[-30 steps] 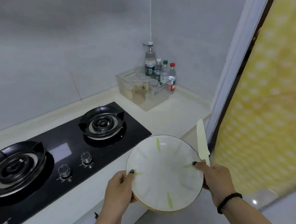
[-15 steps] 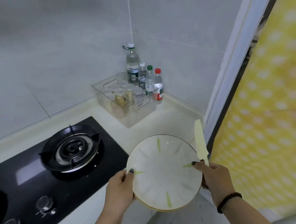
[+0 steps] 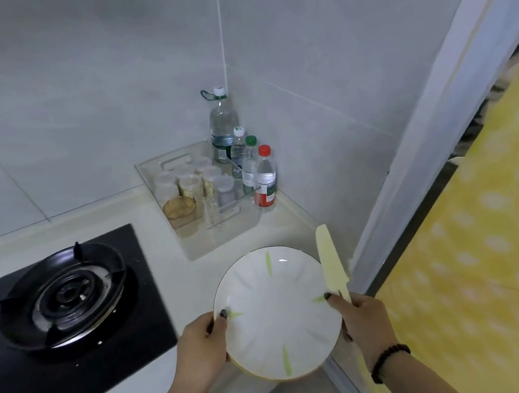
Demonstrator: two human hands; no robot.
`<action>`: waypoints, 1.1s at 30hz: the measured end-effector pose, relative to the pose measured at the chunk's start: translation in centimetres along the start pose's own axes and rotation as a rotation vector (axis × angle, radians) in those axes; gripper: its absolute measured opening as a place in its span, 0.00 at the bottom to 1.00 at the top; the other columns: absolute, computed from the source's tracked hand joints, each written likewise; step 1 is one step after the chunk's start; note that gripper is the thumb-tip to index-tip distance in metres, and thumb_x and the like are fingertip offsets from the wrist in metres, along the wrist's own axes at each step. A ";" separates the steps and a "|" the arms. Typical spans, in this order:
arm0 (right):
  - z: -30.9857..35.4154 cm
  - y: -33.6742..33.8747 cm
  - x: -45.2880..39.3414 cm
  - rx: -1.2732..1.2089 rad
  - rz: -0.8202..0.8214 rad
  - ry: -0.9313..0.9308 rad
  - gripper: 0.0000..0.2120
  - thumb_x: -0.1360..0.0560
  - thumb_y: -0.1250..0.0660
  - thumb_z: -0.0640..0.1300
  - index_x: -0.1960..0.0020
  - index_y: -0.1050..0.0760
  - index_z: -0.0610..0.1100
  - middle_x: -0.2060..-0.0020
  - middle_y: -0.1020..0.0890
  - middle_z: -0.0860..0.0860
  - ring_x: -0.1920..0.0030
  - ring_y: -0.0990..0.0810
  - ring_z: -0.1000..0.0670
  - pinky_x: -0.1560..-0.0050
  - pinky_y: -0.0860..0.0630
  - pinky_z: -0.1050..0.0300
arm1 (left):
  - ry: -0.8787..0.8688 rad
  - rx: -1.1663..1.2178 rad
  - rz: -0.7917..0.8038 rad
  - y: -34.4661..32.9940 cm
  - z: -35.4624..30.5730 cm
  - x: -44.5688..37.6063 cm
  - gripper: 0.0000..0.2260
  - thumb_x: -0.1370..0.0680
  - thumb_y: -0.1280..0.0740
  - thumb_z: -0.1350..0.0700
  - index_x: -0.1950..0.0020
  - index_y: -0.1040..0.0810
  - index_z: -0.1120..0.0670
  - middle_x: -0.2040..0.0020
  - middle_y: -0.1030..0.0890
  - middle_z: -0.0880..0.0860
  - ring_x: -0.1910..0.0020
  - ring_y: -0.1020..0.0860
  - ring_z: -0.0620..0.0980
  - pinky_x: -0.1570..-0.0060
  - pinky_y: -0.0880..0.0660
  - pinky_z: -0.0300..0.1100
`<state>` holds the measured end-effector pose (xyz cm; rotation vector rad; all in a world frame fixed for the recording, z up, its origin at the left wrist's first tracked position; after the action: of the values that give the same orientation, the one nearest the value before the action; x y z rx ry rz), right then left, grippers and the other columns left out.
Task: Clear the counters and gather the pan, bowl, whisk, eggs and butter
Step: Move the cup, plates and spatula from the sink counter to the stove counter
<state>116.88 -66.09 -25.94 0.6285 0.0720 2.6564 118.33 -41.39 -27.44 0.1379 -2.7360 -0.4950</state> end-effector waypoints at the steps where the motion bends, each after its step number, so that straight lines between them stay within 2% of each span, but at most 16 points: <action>1: 0.2 0.0 -0.6 0.011 0.002 0.002 0.22 0.25 0.31 0.41 0.72 0.39 0.41 0.77 0.38 0.46 0.77 0.41 0.50 0.70 0.42 0.57 | 0.000 -0.017 -0.006 -0.4 -0.2 -0.6 0.18 0.20 0.38 0.54 0.65 0.30 0.65 0.73 0.27 0.52 0.71 0.27 0.50 0.59 0.20 0.60; 5: 0.8 -0.4 -3.8 0.052 -0.008 0.004 0.23 0.25 0.31 0.41 0.73 0.41 0.43 0.81 0.39 0.49 0.79 0.40 0.50 0.71 0.41 0.57 | -0.001 -0.047 -0.029 -1.9 -1.1 -4.1 0.18 0.20 0.38 0.54 0.64 0.28 0.66 0.73 0.26 0.52 0.71 0.25 0.51 0.59 0.19 0.58; 11: 0.9 -1.7 -9.4 0.109 -0.023 0.018 0.15 0.25 0.32 0.42 0.65 0.35 0.41 0.75 0.38 0.46 0.76 0.40 0.50 0.71 0.40 0.57 | -0.004 -0.065 -0.015 -4.1 -2.1 -10.2 0.18 0.20 0.37 0.53 0.65 0.26 0.64 0.74 0.28 0.50 0.72 0.27 0.50 0.62 0.18 0.55; 14: 1.3 -2.1 -11.6 0.175 -0.046 0.060 0.19 0.25 0.32 0.43 0.69 0.38 0.42 0.75 0.37 0.45 0.74 0.38 0.50 0.68 0.41 0.57 | 0.007 -0.082 0.001 -4.8 -2.2 -12.6 0.18 0.19 0.37 0.52 0.62 0.23 0.63 0.72 0.25 0.52 0.70 0.24 0.53 0.60 0.18 0.54; 18: 2.0 -2.9 -14.4 0.201 -0.071 0.039 0.24 0.27 0.30 0.44 0.73 0.42 0.46 0.76 0.37 0.46 0.72 0.38 0.49 0.64 0.43 0.56 | 0.028 -0.102 0.014 -5.4 -2.3 -16.0 0.16 0.19 0.39 0.53 0.58 0.19 0.62 0.63 0.18 0.58 0.63 0.18 0.56 0.60 0.18 0.52; 22: 1.7 -3.7 -16.1 0.241 -0.074 0.020 0.23 0.27 0.30 0.44 0.70 0.42 0.43 0.75 0.38 0.45 0.72 0.39 0.49 0.64 0.43 0.56 | 0.056 -0.108 0.059 -5.7 -2.4 -18.3 0.14 0.19 0.39 0.54 0.57 0.18 0.57 0.62 0.17 0.56 0.61 0.17 0.55 0.62 0.17 0.50; 26: 1.3 -3.8 -17.8 0.285 -0.105 -0.019 0.23 0.27 0.29 0.41 0.70 0.41 0.39 0.78 0.41 0.50 0.71 0.40 0.49 0.63 0.46 0.56 | 0.063 -0.133 0.096 -6.3 -2.1 -19.8 0.13 0.19 0.38 0.54 0.54 0.18 0.59 0.62 0.17 0.56 0.62 0.17 0.54 0.61 0.17 0.50; 27: 1.3 -3.8 -18.1 0.296 -0.107 0.001 0.18 0.27 0.29 0.40 0.58 0.35 0.28 0.79 0.40 0.51 0.72 0.39 0.49 0.65 0.46 0.56 | 0.073 -0.142 0.102 -6.5 -1.9 -20.1 0.13 0.19 0.38 0.54 0.55 0.18 0.58 0.62 0.17 0.56 0.63 0.17 0.54 0.61 0.17 0.50; 28: 1.0 -3.8 -18.6 0.290 -0.105 0.009 0.19 0.26 0.30 0.39 0.53 0.43 0.41 0.79 0.35 0.50 0.72 0.36 0.48 0.60 0.48 0.55 | 0.082 -0.142 0.109 -6.7 -1.9 -20.4 0.13 0.19 0.39 0.54 0.55 0.18 0.56 0.62 0.16 0.56 0.63 0.17 0.53 0.61 0.17 0.50; 29: 1.5 -3.8 -18.7 0.315 -0.099 0.026 0.15 0.26 0.30 0.39 0.50 0.34 0.32 0.77 0.29 0.47 0.71 0.31 0.46 0.67 0.39 0.55 | 0.095 -0.138 0.115 -7.0 -1.8 -20.6 0.12 0.19 0.39 0.54 0.56 0.18 0.55 0.62 0.16 0.55 0.63 0.17 0.53 0.62 0.17 0.50; 30: 1.3 -3.7 -19.1 0.330 -0.093 0.036 0.10 0.25 0.31 0.39 0.51 0.24 0.31 0.75 0.25 0.46 0.69 0.28 0.46 0.48 0.26 0.50 | 0.107 -0.132 0.117 -7.2 -1.7 -20.7 0.12 0.19 0.38 0.54 0.57 0.18 0.54 0.61 0.16 0.55 0.63 0.17 0.53 0.62 0.17 0.50; 31: 1.6 -3.9 -19.0 0.354 -0.077 0.032 0.04 0.25 0.31 0.40 0.55 0.18 0.40 0.73 0.23 0.49 0.67 0.27 0.47 0.58 0.47 0.56 | 0.119 -0.125 0.118 -7.3 -1.6 -20.8 0.12 0.19 0.38 0.54 0.57 0.18 0.55 0.61 0.16 0.56 0.62 0.17 0.54 0.62 0.17 0.51; 32: 1.1 -3.7 -19.6 0.352 -0.072 0.020 0.10 0.25 0.31 0.40 0.44 0.20 0.40 0.68 0.23 0.51 0.64 0.27 0.48 0.63 0.34 0.54 | 0.132 -0.122 0.118 -7.6 -1.4 -21.0 0.12 0.19 0.38 0.54 0.56 0.18 0.56 0.61 0.16 0.56 0.62 0.17 0.54 0.61 0.17 0.51; 33: 1.1 -3.8 -19.8 0.373 -0.062 0.008 0.17 0.24 0.32 0.41 0.37 0.24 0.39 0.62 0.23 0.49 0.60 0.26 0.47 0.60 0.34 0.56 | 0.147 -0.120 0.120 -7.7 -1.2 -21.1 0.12 0.19 0.38 0.54 0.56 0.17 0.57 0.61 0.16 0.57 0.61 0.17 0.55 0.61 0.17 0.52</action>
<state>134.91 -70.59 -33.80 0.7167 0.5896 2.6034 138.69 -45.66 -36.08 -0.0193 -2.5454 -0.5894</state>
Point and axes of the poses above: each hand's wrist, its own x-axis away from the middle knuckle, its own y-axis out of the back of the hand, z = x × y, the point moved 1 cm from there along -x, towards the middle knuckle
